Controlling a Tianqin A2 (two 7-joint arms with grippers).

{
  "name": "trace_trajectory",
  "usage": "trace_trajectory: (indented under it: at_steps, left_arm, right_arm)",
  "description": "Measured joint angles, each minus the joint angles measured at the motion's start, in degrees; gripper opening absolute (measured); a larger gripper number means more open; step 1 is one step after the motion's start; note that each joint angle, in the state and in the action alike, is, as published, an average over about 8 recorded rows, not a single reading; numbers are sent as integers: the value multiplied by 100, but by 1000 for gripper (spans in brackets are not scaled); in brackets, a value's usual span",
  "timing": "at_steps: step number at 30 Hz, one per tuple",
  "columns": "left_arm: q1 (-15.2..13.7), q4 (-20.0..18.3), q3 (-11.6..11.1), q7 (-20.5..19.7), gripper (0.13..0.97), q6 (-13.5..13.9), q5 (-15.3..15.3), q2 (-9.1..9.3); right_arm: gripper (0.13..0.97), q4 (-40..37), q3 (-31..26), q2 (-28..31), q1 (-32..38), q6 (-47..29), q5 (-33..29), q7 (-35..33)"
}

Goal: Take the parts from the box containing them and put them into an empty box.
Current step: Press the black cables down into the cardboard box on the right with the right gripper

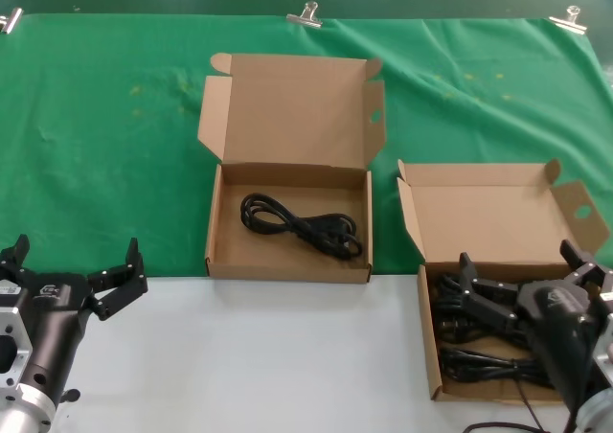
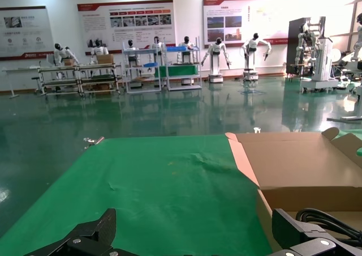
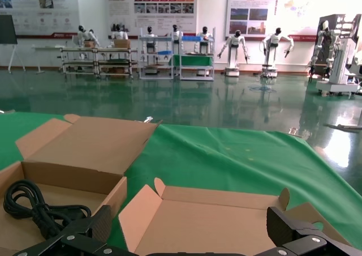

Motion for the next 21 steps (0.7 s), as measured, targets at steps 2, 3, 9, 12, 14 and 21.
trace_trajectory:
  at_steps: [2,3,9,12,14,21]
  left_arm:
    - [0,0,0,0,966,0,0,0]
    - [0,0,0,0,966,0,0,0]
    - [0,0,0,0,966,0,0,0]
    - [0,0,0,0,966,0,0,0]
    - [0,0,0,0,966,0,0,0]
    - [0,0,0,0,966,0,0,0]
  right_arm:
    - [966,0,0,0,0,0,0,0]
    - [966,0,0,0,0,0,0,0]
    - [966,0,0,0,0,0,0,0]
    - [966,0,0,0,0,0,0,0]
    - [966,0,0,0,0,0,0,0]
    - [966,0,0,0,0,0,0,0]
